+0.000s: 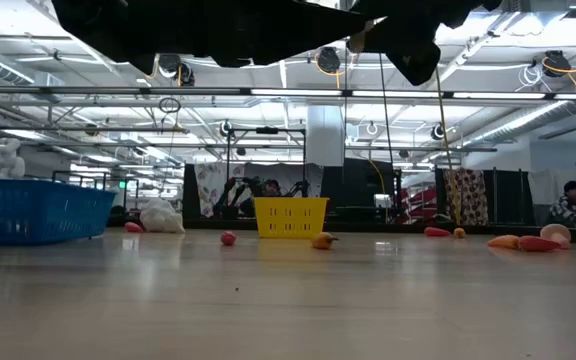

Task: Sort produce into baskets
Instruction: Put the brown mushroom into the blue bin

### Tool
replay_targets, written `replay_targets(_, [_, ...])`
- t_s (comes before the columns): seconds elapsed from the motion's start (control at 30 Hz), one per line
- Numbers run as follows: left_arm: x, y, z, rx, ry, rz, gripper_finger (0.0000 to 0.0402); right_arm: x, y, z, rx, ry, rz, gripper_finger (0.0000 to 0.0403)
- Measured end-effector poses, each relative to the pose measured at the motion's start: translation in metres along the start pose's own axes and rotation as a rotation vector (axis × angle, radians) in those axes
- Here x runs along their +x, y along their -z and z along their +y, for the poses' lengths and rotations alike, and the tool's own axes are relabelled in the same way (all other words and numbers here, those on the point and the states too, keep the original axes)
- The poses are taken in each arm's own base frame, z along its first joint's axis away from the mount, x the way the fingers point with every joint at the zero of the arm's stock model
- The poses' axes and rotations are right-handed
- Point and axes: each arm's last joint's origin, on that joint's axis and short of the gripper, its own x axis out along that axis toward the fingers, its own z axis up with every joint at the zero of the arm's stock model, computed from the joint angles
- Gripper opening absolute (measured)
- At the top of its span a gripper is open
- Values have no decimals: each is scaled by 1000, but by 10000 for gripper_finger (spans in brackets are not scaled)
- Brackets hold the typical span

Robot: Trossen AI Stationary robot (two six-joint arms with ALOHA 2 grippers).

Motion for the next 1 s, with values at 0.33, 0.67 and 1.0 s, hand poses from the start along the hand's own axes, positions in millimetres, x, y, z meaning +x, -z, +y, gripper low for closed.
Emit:
replay_targets(0.33, [0, 0, -1, 1, 7, -2, 138, 0, 0, -1, 5, -34, 20, 222])
replay_targets(0.67, [0, 1, 1, 2, -20, 14, 121, 0, 0, 0, 2, -51, 24, 249])
replay_targets(1.0, [-7, -9, 3, 8, -79, 94, 97, 0, 7, -4, -10, -9, 97, 249])
